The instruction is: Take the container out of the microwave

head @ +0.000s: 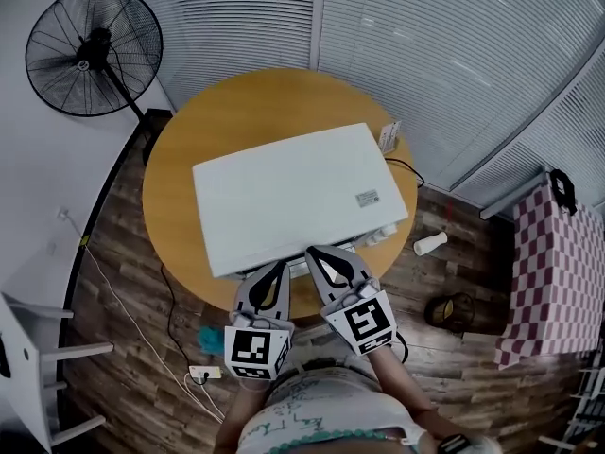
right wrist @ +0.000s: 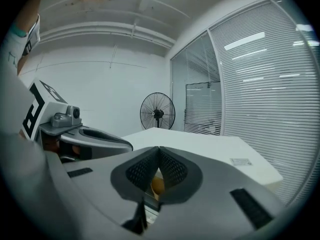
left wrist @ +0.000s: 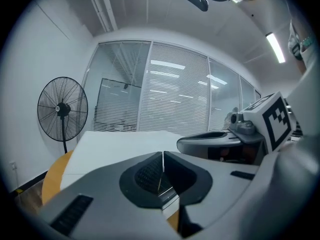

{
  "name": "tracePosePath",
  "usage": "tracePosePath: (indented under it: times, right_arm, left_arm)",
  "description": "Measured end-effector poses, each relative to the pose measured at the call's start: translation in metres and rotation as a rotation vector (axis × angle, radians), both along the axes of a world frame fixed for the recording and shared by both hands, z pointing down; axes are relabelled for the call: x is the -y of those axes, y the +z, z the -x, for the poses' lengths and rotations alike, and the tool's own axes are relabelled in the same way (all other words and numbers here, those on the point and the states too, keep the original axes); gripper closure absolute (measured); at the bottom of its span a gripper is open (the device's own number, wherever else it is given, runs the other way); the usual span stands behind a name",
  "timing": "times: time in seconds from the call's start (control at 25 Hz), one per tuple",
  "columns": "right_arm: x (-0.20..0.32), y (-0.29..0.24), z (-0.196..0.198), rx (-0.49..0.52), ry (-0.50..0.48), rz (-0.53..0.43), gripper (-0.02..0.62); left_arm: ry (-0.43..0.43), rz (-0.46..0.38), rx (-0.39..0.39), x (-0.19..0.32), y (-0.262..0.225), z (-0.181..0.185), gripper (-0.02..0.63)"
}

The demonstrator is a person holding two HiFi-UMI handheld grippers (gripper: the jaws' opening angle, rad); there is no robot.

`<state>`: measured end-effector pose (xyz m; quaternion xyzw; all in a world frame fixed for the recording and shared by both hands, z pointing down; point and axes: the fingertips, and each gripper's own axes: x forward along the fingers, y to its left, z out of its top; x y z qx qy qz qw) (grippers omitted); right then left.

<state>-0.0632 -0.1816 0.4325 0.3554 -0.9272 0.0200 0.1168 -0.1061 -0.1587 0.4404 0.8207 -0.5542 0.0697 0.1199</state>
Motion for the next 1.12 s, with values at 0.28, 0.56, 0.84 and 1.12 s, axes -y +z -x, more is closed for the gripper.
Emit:
tracePosePath:
  times: [0.28,0.56,0.84,1.12]
  right_arm:
    - [0.005,0.004,-0.012,0.002,-0.089,0.004,0.601]
    - [0.009,0.002,-0.018,0.003,-0.119,0.013,0.601]
    - [0.011,0.005,-0.02,0.007,-0.096,0.016,0.601]
    - [0.008,0.003,-0.031,-0.015,-0.053,0.024,0.601]
  left_arm:
    - [-0.083,-0.012,-0.019,0.007,-0.003,-0.015,0.589]
    - [-0.123,-0.003,-0.003,0.007,0.002,-0.019,0.589]
    - [-0.099,0.022,0.021,0.008,0.014,-0.023,0.589]
    - [-0.052,0.063,0.044,0.011,0.038,-0.028,0.589]
